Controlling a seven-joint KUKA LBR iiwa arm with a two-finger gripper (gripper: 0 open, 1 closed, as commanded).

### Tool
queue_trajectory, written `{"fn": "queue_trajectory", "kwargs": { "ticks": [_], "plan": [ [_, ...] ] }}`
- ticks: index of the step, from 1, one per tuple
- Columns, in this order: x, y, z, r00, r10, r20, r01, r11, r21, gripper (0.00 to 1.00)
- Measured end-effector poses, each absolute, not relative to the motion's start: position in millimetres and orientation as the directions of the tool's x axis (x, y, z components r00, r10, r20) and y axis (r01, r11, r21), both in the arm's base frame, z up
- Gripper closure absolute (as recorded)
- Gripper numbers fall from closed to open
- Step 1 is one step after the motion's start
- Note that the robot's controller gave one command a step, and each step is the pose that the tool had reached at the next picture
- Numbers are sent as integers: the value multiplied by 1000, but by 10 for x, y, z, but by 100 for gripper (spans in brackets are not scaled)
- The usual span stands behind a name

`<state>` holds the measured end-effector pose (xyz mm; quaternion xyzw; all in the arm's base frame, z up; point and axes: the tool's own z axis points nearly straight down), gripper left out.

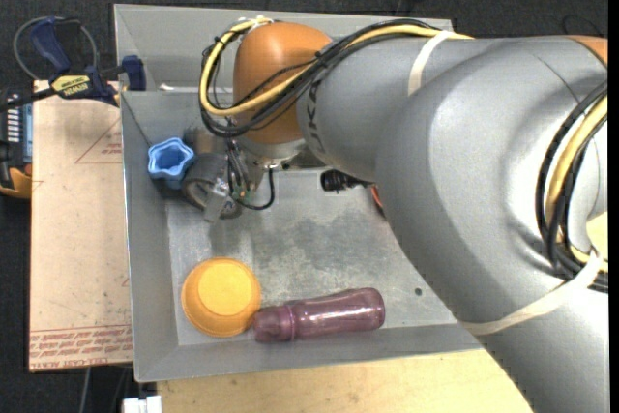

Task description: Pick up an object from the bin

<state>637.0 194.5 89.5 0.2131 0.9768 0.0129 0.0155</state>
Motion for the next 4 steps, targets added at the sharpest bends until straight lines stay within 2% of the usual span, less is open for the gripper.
{"fn": "queue_trajectory", "kwargs": {
  "ticks": [1,2,3,4],
  "plan": [
    [6370,1945,895,-909,417,-25,416,909,32,100],
    [6413,1794,943,-908,419,-10,419,908,14,100],
    [6366,1839,1243,-909,416,-6,416,909,13,100],
    [6374,1810,1453,-909,417,-5,417,909,10,100]
  ]
}}
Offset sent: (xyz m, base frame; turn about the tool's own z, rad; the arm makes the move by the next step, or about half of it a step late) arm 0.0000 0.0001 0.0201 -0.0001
